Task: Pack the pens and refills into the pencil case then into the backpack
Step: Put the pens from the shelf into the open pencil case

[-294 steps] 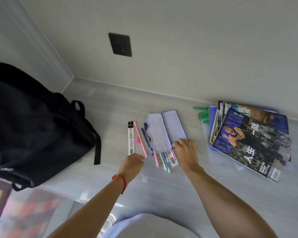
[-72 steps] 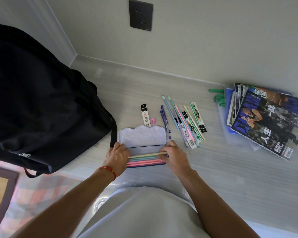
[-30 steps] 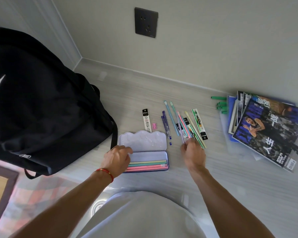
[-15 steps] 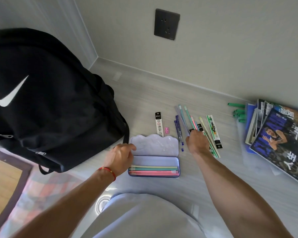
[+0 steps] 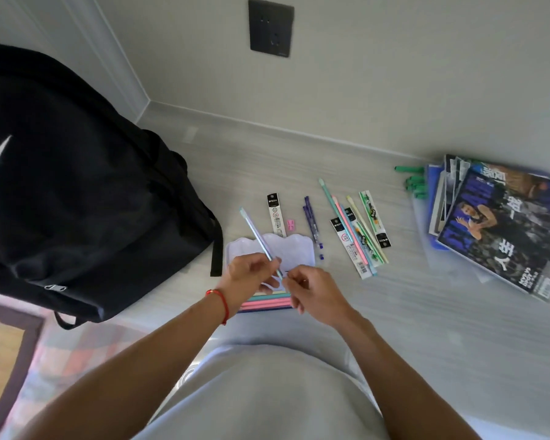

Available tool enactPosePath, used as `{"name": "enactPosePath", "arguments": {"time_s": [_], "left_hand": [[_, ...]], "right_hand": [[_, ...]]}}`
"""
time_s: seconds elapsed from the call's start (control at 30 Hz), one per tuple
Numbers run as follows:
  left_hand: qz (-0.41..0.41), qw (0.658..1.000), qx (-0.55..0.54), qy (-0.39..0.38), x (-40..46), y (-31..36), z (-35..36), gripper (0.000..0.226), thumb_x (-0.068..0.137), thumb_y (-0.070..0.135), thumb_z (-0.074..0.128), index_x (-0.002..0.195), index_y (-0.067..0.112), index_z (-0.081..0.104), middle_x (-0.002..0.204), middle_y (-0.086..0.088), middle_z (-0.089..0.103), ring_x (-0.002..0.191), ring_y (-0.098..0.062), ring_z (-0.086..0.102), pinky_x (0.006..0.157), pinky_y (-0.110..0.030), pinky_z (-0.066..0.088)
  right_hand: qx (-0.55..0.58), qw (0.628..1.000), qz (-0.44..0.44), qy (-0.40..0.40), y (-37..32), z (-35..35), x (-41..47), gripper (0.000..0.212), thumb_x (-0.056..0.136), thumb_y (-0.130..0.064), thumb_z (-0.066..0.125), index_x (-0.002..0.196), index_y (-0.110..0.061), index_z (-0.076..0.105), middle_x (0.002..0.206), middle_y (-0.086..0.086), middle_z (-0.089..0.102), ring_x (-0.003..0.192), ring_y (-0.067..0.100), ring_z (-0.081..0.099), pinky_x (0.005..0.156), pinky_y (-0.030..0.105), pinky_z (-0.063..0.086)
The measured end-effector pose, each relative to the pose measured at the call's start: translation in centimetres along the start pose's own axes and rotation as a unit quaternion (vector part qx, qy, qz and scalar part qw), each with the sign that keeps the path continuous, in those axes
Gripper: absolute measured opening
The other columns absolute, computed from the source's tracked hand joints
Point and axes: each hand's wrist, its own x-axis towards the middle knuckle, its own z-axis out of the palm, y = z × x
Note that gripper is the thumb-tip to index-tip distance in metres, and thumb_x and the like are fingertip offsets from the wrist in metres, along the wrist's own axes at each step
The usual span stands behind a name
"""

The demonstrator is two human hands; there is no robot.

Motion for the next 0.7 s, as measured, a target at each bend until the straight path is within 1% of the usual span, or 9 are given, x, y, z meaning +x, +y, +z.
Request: {"name": "enactPosePath", "arguments": {"time_s": [0.13, 0.23, 0.3, 0.37, 0.43, 0.5, 0.53, 0.63, 0.7], "left_hand": [[-0.02, 0.992, -0.114, 0.042, -0.3, -1.0, -0.5, 0.021, 0.094, 0.015, 0.064, 0.097, -0.006, 0.066, 0.084, -0.019, 0.069, 0.077, -0.03, 0.068, 0.069, -0.033, 0.058], [-0.035, 0.988, -0.146, 0.024, -0.6, -1.4, -1.4, 0.023, 0.094, 0.012, 0.064, 0.1, -0.011, 0.064, 0.089, -0.022, 0.069, 0.082, -0.031, 0.069, 0.075, -0.035, 0.059], [-0.035, 0.984, -0.171, 0.025, -0.9, -1.3, -1.4, 0.018, 0.094, 0.009, 0.062, 0.098, -0.009, 0.065, 0.091, -0.022, 0.07, 0.081, -0.03, 0.07, 0.073, -0.034, 0.059], [-0.02, 0.984, -0.172, 0.05, -1.0, -1.1, -1.5, 0.012, 0.096, 0.008, 0.059, 0.094, -0.002, 0.066, 0.093, -0.021, 0.072, 0.077, -0.029, 0.071, 0.069, -0.034, 0.06], [0.027, 0.991, -0.104, 0.074, -0.8, -0.9, -1.8, 0.012, 0.098, 0.01, 0.055, 0.092, 0.005, 0.064, 0.092, -0.019, 0.074, 0.075, -0.027, 0.072, 0.066, -0.036, 0.059], [0.108, 0.99, 0.031, 0.09, -0.5, -0.8, -2.1, 0.011, 0.098, 0.012, 0.054, 0.093, 0.011, 0.064, 0.084, -0.009, 0.073, 0.072, -0.021, 0.07, 0.063, -0.035, 0.058], [0.155, 0.977, 0.114, 0.094, -0.3, -0.6, -2.2, 0.01, 0.097, 0.014, 0.056, 0.093, 0.015, 0.065, 0.083, -0.005, 0.072, 0.073, -0.018, 0.069, 0.065, -0.032, 0.057], [0.267, 0.892, 0.356, 0.082, 0.3, -0.6, -2.1, 0.011, 0.092, 0.019, 0.057, 0.095, 0.022, 0.067, 0.085, -0.001, 0.066, 0.079, -0.022, 0.062, 0.068, -0.033, 0.053], [0.284, 0.834, 0.47, 0.061, 0.6, -1.1, -2.0, 0.016, 0.092, 0.02, 0.057, 0.099, 0.021, 0.071, 0.091, -0.006, 0.068, 0.081, -0.03, 0.063, 0.068, -0.038, 0.055]], "right_hand": [[0.03, 0.999, 0.017, -0.024, 0.4, 0.3, -0.8, 0.021, 0.098, -0.022, 0.061, 0.08, -0.013, 0.062, 0.064, 0.015, 0.07, 0.046, 0.019, 0.058, 0.052, 0.028, 0.05], [0.029, 0.998, 0.022, -0.041, 0.7, 0.2, -1.2, 0.018, 0.098, -0.021, 0.062, 0.082, -0.012, 0.064, 0.065, 0.014, 0.071, 0.047, 0.017, 0.059, 0.053, 0.027, 0.051], [0.033, 0.999, 0.021, -0.025, 0.7, 0.2, -1.3, 0.017, 0.097, -0.02, 0.063, 0.084, -0.01, 0.065, 0.065, 0.014, 0.071, 0.049, 0.016, 0.061, 0.054, 0.027, 0.052], [0.053, 0.998, 0.027, 0.025, 0.9, 0.1, -1.2, 0.015, 0.096, -0.02, 0.065, 0.085, -0.009, 0.066, 0.07, 0.014, 0.071, 0.051, 0.017, 0.063, 0.054, 0.03, 0.053], [0.07, 0.993, 0.04, 0.087, 1.3, -0.3, -1.1, 0.012, 0.095, -0.02, 0.065, 0.087, -0.011, 0.067, 0.076, 0.01, 0.071, 0.054, 0.017, 0.066, 0.053, 0.032, 0.053], [0.076, 0.987, 0.049, 0.135, 1.7, -0.9, -1.1, 0.012, 0.095, -0.02, 0.065, 0.086, -0.014, 0.067, 0.077, 0.007, 0.071, 0.054, 0.015, 0.067, 0.052, 0.031, 0.053], [0.081, 0.983, 0.053, 0.154, 1.9, -1.3, -1.2, 0.012, 0.095, -0.02, 0.065, 0.085, -0.014, 0.067, 0.075, 0.006, 0.071, 0.052, 0.014, 0.066, 0.051, 0.031, 0.052], [0.094, 0.972, 0.069, 0.202, 2.8, -2.2, -1.4, 0.013, 0.095, -0.02, 0.065, 0.083, -0.014, 0.067, 0.066, 0.007, 0.07, 0.049, 0.012, 0.06, 0.053, 0.032, 0.051], [0.104, 0.964, 0.083, 0.231, 3.5, -2.6, -1.7, 0.013, 0.095, -0.021, 0.064, 0.085, -0.015, 0.068, 0.068, 0.007, 0.071, 0.052, 0.014, 0.062, 0.056, 0.035, 0.052]]}}
